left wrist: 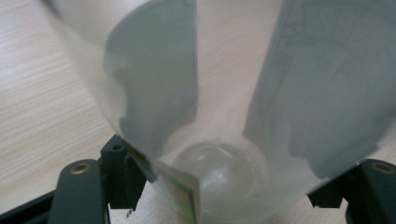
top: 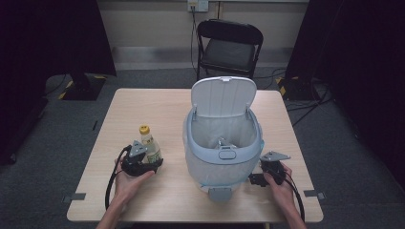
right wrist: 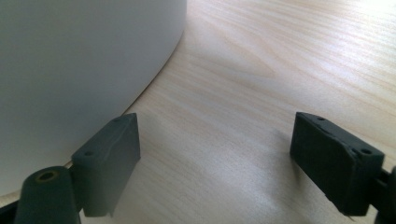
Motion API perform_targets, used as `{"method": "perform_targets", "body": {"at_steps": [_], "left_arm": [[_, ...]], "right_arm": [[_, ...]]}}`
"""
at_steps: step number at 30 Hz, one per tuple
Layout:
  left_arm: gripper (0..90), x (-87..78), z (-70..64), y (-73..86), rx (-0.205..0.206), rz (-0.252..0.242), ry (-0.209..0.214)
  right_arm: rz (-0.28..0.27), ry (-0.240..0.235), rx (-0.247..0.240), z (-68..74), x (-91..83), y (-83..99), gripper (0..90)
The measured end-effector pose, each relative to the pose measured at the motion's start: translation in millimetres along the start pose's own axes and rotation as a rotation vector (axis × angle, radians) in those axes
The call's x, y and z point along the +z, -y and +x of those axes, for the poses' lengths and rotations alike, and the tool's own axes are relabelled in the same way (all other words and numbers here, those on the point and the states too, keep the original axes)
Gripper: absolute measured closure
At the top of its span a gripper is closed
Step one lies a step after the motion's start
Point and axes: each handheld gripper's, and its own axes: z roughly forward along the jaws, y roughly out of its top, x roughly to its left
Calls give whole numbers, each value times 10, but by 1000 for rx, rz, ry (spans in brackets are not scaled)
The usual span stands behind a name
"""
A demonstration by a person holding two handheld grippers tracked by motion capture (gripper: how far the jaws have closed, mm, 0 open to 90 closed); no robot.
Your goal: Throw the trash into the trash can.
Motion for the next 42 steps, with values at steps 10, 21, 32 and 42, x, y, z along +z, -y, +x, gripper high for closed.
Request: {"method": "perform_targets", "body": {"at_steps": [10,21,32,42], "left_arm": [[283,-30,-39,-26,-35,-62,36],[283,-168,-38,-143,-77,-165,53],[283,-299,-46,-229,-73,-214,69],[283,-428,-127,-341,-54,-267,105]], "right_arm": [[0,0,0,-1,0,0,148],[0,1,-1,0,0,0,148],[0,1,-1,0,0,0,147],[0,1,-1,0,0,0,147]]}}
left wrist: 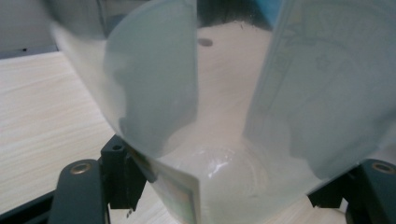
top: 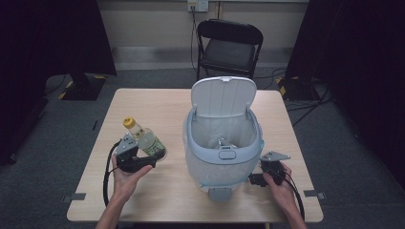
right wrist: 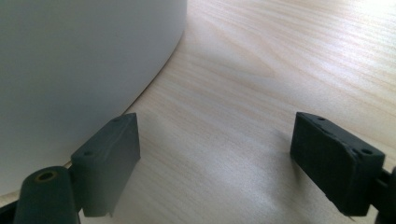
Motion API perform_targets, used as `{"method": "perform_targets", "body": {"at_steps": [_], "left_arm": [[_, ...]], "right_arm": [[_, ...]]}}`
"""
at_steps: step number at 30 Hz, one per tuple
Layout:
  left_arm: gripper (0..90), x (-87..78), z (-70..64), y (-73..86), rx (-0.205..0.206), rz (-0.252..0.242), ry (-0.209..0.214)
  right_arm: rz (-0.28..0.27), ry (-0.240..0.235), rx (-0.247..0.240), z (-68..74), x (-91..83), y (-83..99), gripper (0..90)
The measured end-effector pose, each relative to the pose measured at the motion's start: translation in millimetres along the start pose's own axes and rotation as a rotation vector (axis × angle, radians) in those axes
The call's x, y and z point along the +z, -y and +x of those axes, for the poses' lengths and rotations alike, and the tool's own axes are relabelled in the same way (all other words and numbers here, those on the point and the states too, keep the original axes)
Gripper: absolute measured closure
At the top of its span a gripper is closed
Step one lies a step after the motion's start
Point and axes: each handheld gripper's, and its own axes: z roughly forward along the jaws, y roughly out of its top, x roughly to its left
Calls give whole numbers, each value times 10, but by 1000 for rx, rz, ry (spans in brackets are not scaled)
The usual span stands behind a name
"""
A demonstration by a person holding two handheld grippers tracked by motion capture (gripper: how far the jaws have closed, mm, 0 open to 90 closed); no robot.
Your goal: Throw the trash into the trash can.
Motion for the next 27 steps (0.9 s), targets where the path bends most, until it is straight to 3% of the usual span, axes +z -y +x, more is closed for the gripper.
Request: {"method": "perform_targets", "body": {"at_steps": [11,15,19,20,27], "left_arm": [[283,-125,-89,-194,3,-67,36],[284,-190,-135,-266,28,-70,26],[283,-237,-173,-335,28,-89,29],[283,-268,-181,-378,47,-100,26],[283,-380,-177,-500,44,-149,19]], "right_arm": [[0,0,0,0,0,0,147],[0,0,0,0,0,0,147],[0,0,0,0,0,0,147],[0,0,0,0,0,0,147],[0,0,0,0,0,0,147]]}}
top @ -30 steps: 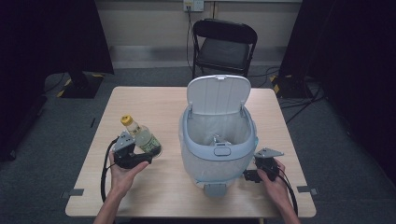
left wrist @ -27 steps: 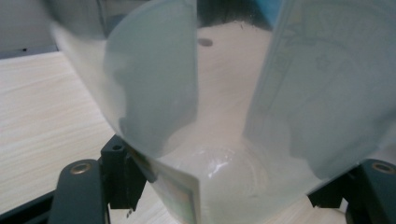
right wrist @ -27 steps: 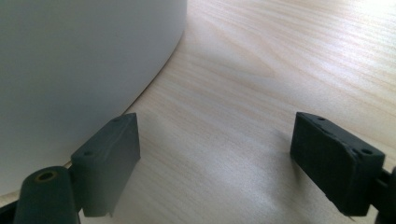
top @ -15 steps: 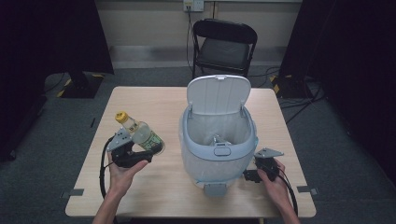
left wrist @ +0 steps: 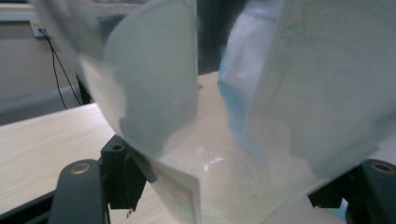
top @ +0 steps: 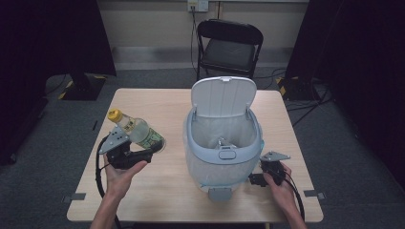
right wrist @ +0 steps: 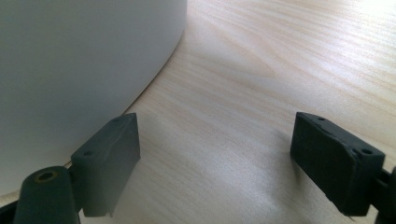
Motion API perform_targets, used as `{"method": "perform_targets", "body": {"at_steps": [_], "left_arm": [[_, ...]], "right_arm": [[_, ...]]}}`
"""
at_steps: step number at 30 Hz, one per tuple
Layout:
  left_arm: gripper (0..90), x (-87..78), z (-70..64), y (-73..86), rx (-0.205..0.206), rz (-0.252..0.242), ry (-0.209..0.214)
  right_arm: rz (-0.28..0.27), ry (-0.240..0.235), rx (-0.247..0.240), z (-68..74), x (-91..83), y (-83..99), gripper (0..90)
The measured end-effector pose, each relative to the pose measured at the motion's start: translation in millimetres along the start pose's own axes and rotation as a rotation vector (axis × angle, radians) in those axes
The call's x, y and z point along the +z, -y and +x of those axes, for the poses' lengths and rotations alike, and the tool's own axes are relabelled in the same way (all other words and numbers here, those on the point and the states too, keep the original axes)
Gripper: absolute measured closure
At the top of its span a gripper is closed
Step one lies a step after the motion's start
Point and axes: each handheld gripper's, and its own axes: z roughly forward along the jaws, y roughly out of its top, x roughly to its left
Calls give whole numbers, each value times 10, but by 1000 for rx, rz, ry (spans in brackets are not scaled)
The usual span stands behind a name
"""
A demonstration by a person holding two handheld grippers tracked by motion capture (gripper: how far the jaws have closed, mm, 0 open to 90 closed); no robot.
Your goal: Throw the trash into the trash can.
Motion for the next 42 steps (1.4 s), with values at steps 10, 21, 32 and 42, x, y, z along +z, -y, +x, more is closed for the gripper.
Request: {"method": "perform_targets", "body": {"at_steps": [10,21,32,42], "left_arm": [[283,-66,-2,-348,4,-113,4],[283,-117,-73,-654,12,-204,37],[283,-63,-222,-906,19,-266,100],[283,98,-361,-1086,38,-265,192]], "right_arm": [[0,0,0,0,0,0,147],[0,0,0,0,0,0,147],[0,0,0,0,0,0,147],[0,0,0,0,0,0,147]]}}
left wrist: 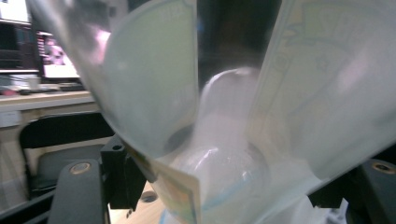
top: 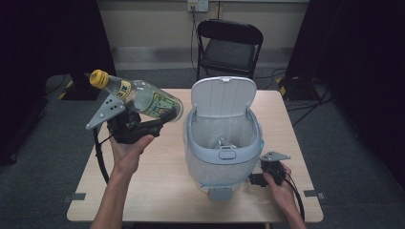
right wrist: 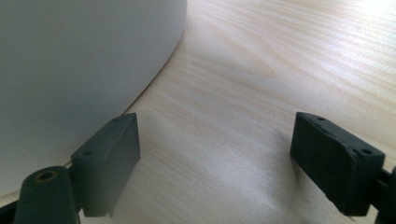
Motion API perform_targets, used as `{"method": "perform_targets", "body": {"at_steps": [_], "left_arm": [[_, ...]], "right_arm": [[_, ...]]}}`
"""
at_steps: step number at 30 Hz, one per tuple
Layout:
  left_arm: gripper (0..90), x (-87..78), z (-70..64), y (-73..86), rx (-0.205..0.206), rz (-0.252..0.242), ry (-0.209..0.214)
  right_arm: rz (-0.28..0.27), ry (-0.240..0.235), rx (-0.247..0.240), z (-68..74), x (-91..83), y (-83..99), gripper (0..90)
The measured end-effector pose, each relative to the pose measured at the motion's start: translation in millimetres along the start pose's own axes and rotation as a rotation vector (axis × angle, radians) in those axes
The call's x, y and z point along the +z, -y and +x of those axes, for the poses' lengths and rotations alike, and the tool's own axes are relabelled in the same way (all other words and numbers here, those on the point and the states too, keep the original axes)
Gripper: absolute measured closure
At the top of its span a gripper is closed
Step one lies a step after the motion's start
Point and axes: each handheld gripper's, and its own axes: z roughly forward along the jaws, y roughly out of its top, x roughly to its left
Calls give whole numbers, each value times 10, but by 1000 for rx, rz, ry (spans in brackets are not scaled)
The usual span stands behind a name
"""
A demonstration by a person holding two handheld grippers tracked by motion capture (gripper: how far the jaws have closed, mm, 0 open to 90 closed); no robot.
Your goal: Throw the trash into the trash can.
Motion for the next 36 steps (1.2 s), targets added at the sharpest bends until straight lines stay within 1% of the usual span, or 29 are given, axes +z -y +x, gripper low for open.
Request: {"method": "perform_targets", "body": {"at_steps": [1,2,4,5,7,8,9,12,14,15,16,17,19,20,22,23,24,26,27,32,33,34,36], "left_arm": [[283,22,-20,-5,1,3,-6],[283,49,-30,-14,17,7,-7],[283,119,-60,-30,1,6,20],[283,147,-71,-37,9,12,26],[283,206,-105,-43,11,22,44],[283,237,-125,-43,3,23,51],[282,253,-128,-45,10,28,55],[282,329,-160,-43,4,35,79],[283,370,-170,-42,6,45,83],[282,388,-175,-42,5,51,87],[282,413,-185,-40,-11,48,101],[282,428,-176,-46,-4,52,103],[282,458,-180,-45,-15,55,116],[282,481,-182,-45,-12,62,124],[282,517,-194,-38,-20,70,138],[282,530,-191,-37,-15,75,143],[282,541,-196,-32,-16,73,148],[282,577,-219,-25,-28,80,165],[282,588,-227,-25,-18,84,162],[281,689,-301,-18,-6,106,188],[282,709,-305,-16,7,113,187],[281,733,-319,-10,-3,123,192],[281,774,-336,7,0,142,200]], "right_arm": [[0,0,0,0,0,0,147],[0,0,0,0,0,0,147],[0,0,0,0,0,0,147],[0,0,0,0,0,0,147],[0,0,0,0,0,0,147],[0,0,0,0,0,0,147],[0,0,0,0,0,0,147],[0,0,0,0,0,0,147],[0,0,0,0,0,0,147],[0,0,0,0,0,0,147],[0,0,0,0,0,0,147],[0,0,0,0,0,0,147],[0,0,0,0,0,0,147],[0,0,0,0,0,0,147],[0,0,0,0,0,0,147],[0,0,0,0,0,0,147],[0,0,0,0,0,0,147],[0,0,0,0,0,0,147],[0,0,0,0,0,0,147],[0,0,0,0,0,0,147],[0,0,1,0,0,0,147],[0,0,0,0,0,0,147],[0,0,1,0,0,0,147]]}}
